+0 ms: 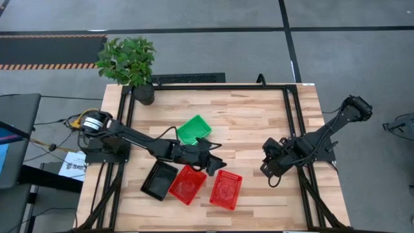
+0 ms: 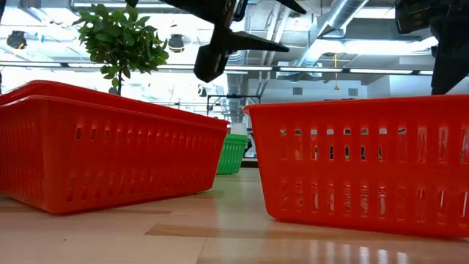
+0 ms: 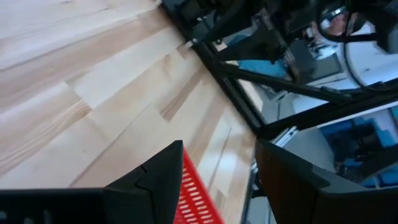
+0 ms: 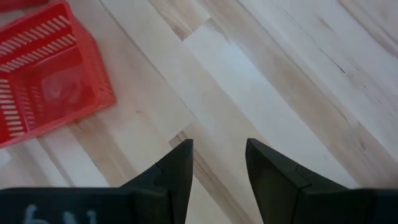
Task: Stack baskets by color
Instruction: Stack the right red bin on top of the left red bins
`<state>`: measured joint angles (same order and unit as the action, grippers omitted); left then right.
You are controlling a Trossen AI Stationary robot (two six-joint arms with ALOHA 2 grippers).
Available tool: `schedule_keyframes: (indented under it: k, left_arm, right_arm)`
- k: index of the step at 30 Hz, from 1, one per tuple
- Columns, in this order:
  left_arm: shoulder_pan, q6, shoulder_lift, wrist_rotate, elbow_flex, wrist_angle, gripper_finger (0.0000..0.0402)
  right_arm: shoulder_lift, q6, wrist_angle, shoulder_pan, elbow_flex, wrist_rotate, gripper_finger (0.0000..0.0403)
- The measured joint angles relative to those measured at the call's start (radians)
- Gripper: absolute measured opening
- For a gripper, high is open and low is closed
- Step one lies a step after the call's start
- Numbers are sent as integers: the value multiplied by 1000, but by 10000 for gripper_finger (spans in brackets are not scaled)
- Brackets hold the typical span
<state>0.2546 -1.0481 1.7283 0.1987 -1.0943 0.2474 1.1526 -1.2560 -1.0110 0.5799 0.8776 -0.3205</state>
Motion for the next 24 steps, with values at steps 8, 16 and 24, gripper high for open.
schedule_keyframes:
  k: [8,16,24]
  left_arm:
    - [1,30,10,2,0,-26,187]
    - [27,99,10,8,-6,-86,187]
    - [40,169,10,4,-6,-122,187]
  right_arm:
    - [0,27,5,16,0,7,170]
    - [0,0,5,23,0,7,170]
    - [0,-129,5,23,0,7,170]
